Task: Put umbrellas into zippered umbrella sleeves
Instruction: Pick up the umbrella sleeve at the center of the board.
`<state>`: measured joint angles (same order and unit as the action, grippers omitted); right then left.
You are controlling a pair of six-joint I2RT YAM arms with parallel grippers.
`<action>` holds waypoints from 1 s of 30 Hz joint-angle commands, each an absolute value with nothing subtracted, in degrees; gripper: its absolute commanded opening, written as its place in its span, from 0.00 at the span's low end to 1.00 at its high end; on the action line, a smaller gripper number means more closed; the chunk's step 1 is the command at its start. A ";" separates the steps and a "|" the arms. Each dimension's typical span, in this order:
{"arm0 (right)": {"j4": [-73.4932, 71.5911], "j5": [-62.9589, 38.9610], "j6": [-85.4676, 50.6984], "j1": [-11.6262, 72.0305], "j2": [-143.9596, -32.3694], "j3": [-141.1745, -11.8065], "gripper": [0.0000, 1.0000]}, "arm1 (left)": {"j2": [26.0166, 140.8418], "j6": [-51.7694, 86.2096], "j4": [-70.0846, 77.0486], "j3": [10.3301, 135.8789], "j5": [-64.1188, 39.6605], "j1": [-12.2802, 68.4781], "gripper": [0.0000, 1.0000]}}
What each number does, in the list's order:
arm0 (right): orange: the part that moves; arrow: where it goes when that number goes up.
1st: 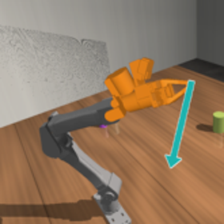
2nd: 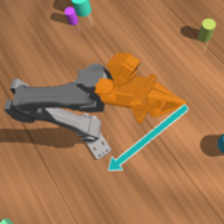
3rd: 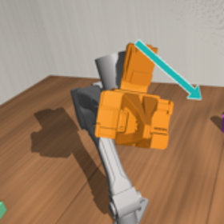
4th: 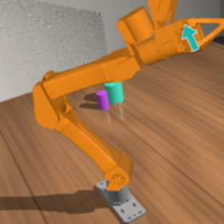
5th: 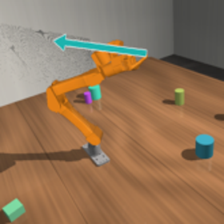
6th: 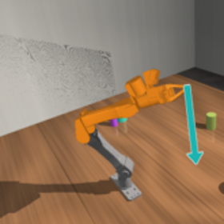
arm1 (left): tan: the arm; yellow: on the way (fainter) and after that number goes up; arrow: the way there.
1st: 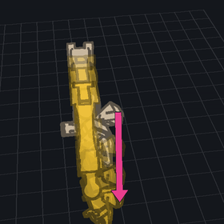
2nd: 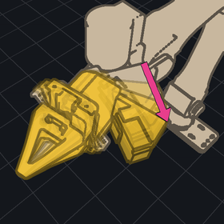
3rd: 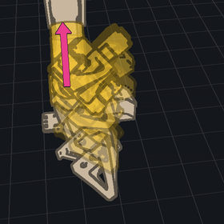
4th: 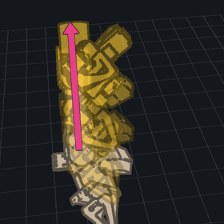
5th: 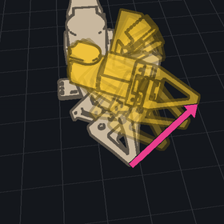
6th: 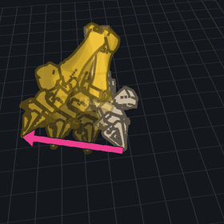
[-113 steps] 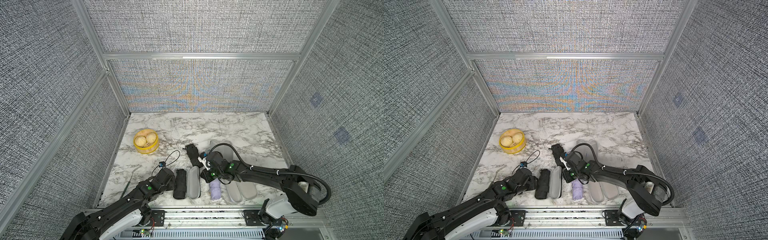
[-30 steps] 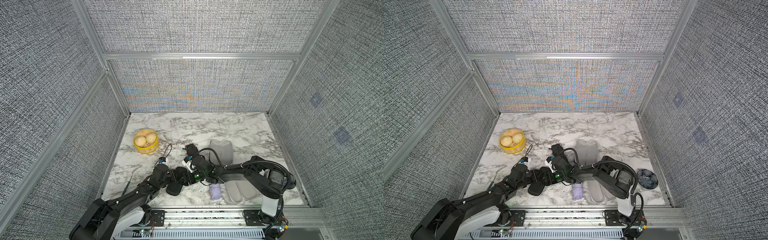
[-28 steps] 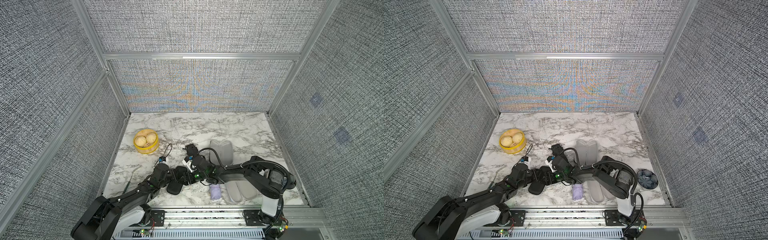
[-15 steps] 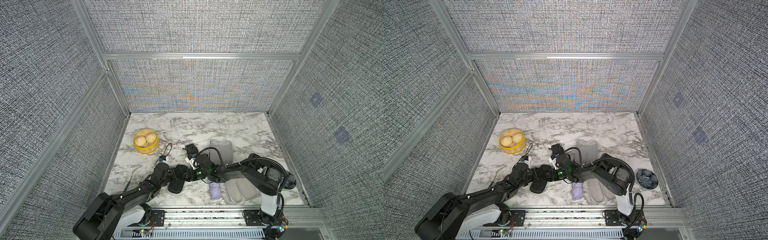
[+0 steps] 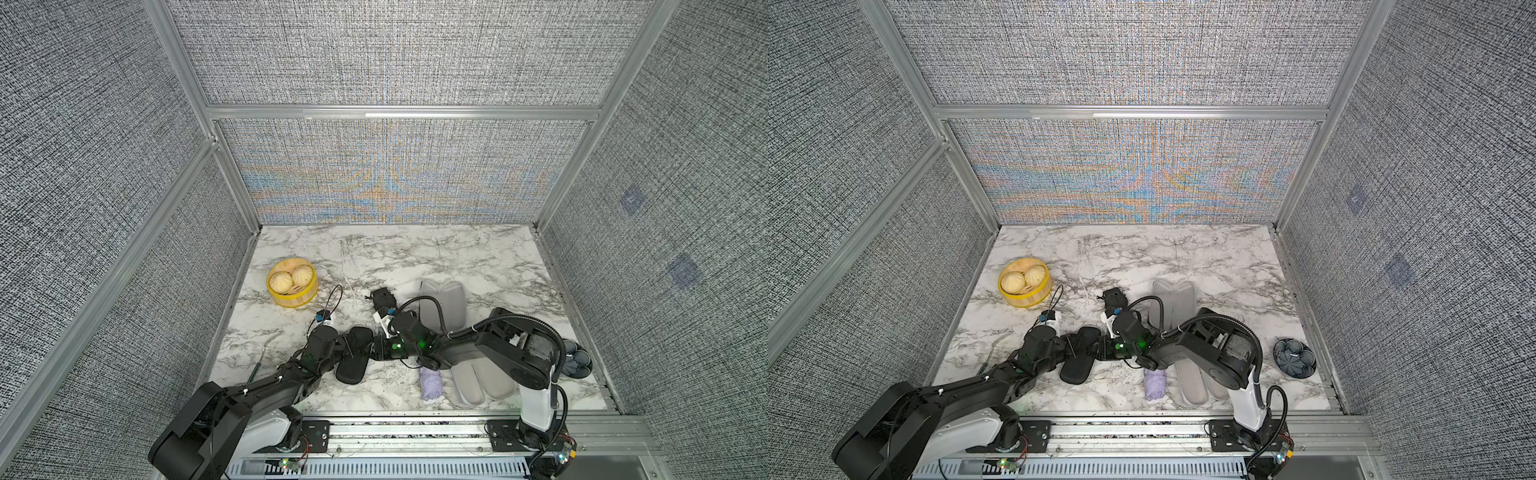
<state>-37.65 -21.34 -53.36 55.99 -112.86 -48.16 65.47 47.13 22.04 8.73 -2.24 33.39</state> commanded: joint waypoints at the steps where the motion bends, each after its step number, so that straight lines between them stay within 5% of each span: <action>1: -43.21 -19.26 -54.19 56.60 -115.34 -49.66 0.44 | 65.16 47.25 12.13 8.23 -16.95 34.01 0.17; 12: -43.28 -17.83 -51.90 56.62 -114.36 -47.42 0.17 | 65.24 46.23 11.23 8.78 -16.56 34.01 0.23; 21: -44.85 -18.85 -50.35 55.90 -113.77 -46.09 0.13 | 59.35 45.13 2.63 9.66 -8.84 33.95 0.58; 30: -46.24 -19.82 -45.88 55.60 -110.23 -44.21 0.12 | 55.63 44.56 4.67 8.24 -10.14 33.93 0.78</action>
